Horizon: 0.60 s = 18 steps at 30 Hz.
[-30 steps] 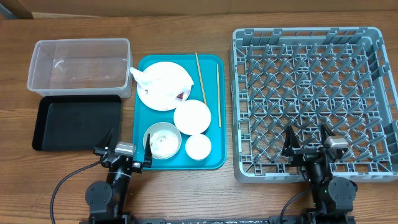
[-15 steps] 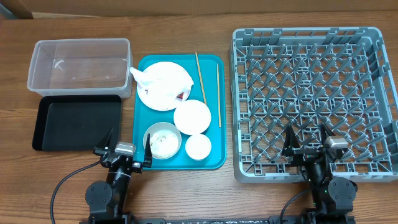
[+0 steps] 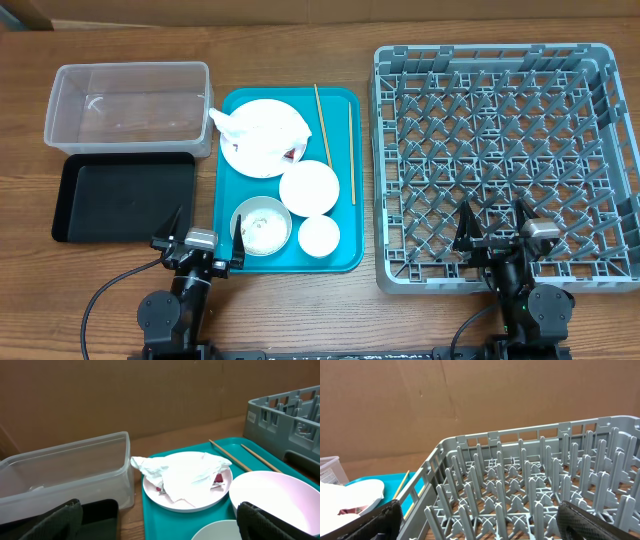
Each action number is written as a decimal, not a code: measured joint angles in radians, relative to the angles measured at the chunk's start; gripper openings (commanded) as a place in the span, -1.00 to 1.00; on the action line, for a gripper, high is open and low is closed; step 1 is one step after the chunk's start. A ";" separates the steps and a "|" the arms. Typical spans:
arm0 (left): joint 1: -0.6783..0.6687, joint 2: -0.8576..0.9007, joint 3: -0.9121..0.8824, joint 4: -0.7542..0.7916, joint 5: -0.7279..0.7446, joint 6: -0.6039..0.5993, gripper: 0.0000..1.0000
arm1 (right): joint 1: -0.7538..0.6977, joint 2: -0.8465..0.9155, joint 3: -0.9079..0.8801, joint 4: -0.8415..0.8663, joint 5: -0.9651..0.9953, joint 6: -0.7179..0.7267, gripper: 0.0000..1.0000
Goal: Sort waste into correct bins and load items into the dishwasher
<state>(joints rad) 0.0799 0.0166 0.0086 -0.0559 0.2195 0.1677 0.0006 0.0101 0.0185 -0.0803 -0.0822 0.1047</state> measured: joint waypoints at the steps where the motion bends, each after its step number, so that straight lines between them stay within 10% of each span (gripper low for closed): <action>1: 0.000 0.000 0.000 0.000 0.000 0.000 1.00 | 0.000 0.000 0.000 0.000 0.000 0.000 1.00; 18: 0.000 0.000 0.000 0.003 0.048 -0.005 1.00 | 0.000 0.000 0.000 0.016 -0.017 0.000 1.00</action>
<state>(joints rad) 0.0799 0.0166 0.0086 -0.0525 0.2680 0.1627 0.0006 0.0101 0.0185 -0.0639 -0.0990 0.1047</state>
